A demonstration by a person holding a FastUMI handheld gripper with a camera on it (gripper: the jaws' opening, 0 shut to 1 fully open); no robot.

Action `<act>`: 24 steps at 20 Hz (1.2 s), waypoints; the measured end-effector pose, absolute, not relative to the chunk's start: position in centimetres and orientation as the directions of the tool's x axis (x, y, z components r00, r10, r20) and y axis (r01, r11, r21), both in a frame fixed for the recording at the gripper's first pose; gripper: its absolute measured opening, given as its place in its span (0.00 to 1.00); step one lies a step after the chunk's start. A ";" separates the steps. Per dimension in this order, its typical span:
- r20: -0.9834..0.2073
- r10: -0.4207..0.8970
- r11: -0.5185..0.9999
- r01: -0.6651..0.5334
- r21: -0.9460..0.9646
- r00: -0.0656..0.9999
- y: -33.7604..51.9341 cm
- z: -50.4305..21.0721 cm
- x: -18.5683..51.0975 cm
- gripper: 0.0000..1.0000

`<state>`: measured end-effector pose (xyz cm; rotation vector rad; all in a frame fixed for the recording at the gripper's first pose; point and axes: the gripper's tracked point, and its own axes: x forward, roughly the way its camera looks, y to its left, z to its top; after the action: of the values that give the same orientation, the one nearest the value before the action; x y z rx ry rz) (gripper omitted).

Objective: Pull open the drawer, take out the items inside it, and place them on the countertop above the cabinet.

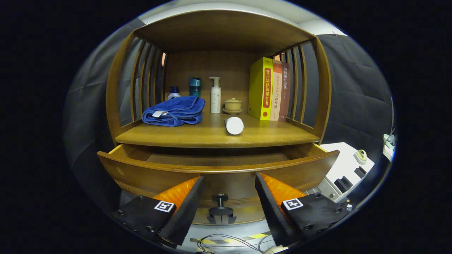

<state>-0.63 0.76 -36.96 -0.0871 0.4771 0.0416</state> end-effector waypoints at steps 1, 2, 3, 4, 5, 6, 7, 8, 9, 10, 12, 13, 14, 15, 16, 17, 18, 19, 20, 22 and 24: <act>-0.462 0.016 0.995 -0.059 -0.080 0.887 0.8 -37.2 0.0 0.96; -0.462 0.012 0.995 -0.057 -0.085 0.887 0.9 -37.4 0.5 0.96; -0.461 0.009 0.994 -0.058 -0.091 0.887 0.9 -37.6 1.0 0.96; -0.460 0.007 0.994 -0.058 -0.097 0.888 1.0 -37.8 1.6 0.96; -0.460 0.005 0.993 -0.057 -0.101 0.888 1.1 -37.9 2.1 0.96; -0.460 0.001 0.993 -0.054 -0.103 0.888 1.1 -38.1 2.6 0.96; -0.460 -0.002 0.993 -0.052 -0.104 0.888 1.2 -38.2 3.1 0.96; -0.461 -0.005 0.993 -0.049 -0.106 0.887 1.2 -38.3 3.5 0.96; -0.461 -0.008 0.993 -0.047 -0.108 0.887 1.2 -38.5 3.9 0.96; -0.464 -0.008 0.993 -0.048 -0.108 0.886 1.3 -38.7 4.4 0.96; -0.469 0.004 0.992 -0.063 -0.110 0.883 1.5 -39.1 4.4 0.96; -0.464 0.008 0.991 -0.069 -0.115 0.886 1.5 -39.1 4.5 0.95; -0.471 0.003 0.991 -0.066 -0.118 0.882 1.3 -39.4 4.4 0.95; -0.478 -0.005 0.992 -0.055 -0.111 0.879 1.1 -39.6 4.1 0.95; -0.483 -0.006 0.995 -0.045 -0.093 0.876 1.2 -39.4 4.0 0.96; -0.486 0.003 0.997 -0.041 -0.068 0.874 1.7 -39.1 3.8 0.96; -0.488 0.013 0.998 -0.043 -0.050 0.873 2.1 -38.6 3.5 0.97; -0.490 0.022 0.998 -0.048 -0.042 0.872 2.4 -38.0 3.2 0.97; -0.486 0.027 0.998 -0.053 -0.041 0.873 2.7 -37.0 3.1 0.97; -0.461 0.037 0.998 -0.061 -0.036 0.886 3.3 -34.4 3.4 0.97; -0.424 0.050 0.998 -0.064 -0.020 0.904 3.8 -30.8 3.7 0.97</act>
<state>3.72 3.80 -30.83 -0.0340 0.4372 0.0590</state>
